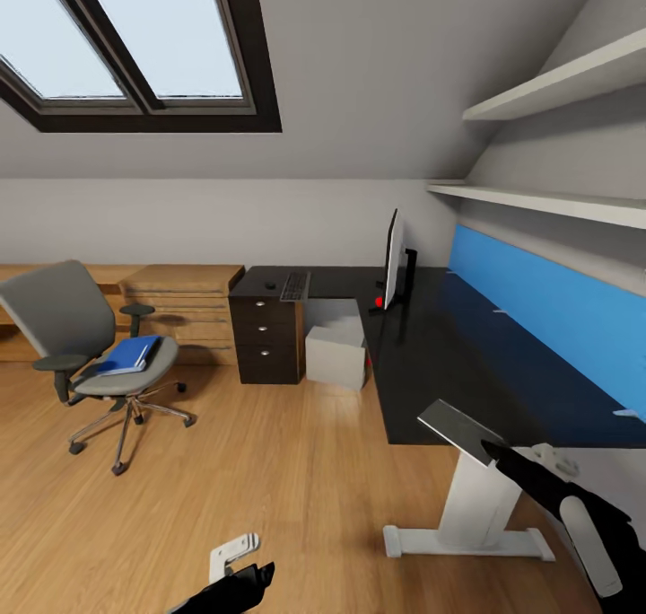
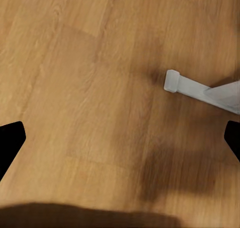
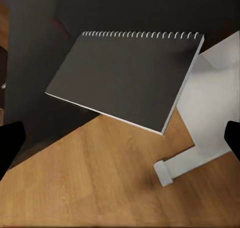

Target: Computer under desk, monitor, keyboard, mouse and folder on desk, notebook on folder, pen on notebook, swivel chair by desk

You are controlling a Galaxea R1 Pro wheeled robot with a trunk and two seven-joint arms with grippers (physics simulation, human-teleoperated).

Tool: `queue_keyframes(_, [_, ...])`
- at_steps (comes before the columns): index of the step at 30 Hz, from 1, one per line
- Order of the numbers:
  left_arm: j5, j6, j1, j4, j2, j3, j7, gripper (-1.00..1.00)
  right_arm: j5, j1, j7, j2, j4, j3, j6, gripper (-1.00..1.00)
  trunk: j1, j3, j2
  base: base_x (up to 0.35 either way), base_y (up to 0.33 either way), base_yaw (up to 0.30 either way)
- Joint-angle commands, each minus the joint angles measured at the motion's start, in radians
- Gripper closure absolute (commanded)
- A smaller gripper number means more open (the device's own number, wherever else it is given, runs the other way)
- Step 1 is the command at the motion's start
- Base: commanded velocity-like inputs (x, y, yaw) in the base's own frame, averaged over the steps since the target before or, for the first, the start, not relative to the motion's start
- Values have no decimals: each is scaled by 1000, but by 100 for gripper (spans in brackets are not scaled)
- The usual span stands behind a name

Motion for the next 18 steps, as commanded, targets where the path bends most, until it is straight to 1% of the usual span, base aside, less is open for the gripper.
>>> queue_keyframes(1, [11, 1, -1, -4, 0, -1, 8, -100, -2, -1, 18, 1, 14, -5, 6, -100, 0, -1, -1, -3, 0, 0])
queue_keyframes(2, [11, 1, -1, -7, 1, -1, 8, -100, -2, -1, 28, 2, 20, -5, 6, -100, 0, -1, -1, -2, 0, 0])
queue_keyframes(5, [11, 0, -1, -9, 0, -2, 10, -100, -3, -1, 60, 2, 37, -7, 6, -100, 12, -11, -22, 0, 0, 0])
queue_keyframes(7, [11, -2, -1, -10, -1, -3, 11, -100, -4, -1, 70, 2, 50, -11, 6, -100, 19, -17, -36, 0, 0, 0])
queue_keyframes(12, [11, -10, -1, -11, -2, -4, 14, -100, -14, -1, 108, 2, 104, -54, 6, -100, 38, -32, -71, 0, 0, 0])
queue_keyframes(13, [11, -11, -1, -11, -2, -5, 14, -100, -17, -1, 129, 2, 121, -70, 5, -100, 42, -36, -78, 0, 0, 0])
queue_keyframes(14, [11, -12, -1, -11, -2, -5, 14, -100, -17, -1, 142, 2, 127, -76, 5, -100, 46, -39, -85, 0, 0, 0])
queue_keyframes(16, [11, -13, -1, -20, -1, -4, 13, -100, -20, -1, 209, 1, 145, -94, 6, -100, 54, -45, -99, 0, 0, 0])
queue_keyframes(17, [11, -12, -1, -56, 0, -3, 13, -100, -27, -1, 290, -1, 156, -140, 12, -100, 58, -48, -106, 0, 0, 0])
queue_keyframes(18, [12, -12, -1, -63, 0, -2, 13, -100, -35, -1, 310, -2, 160, -175, 16, -100, 61, -51, -113, 0, 0, 0])
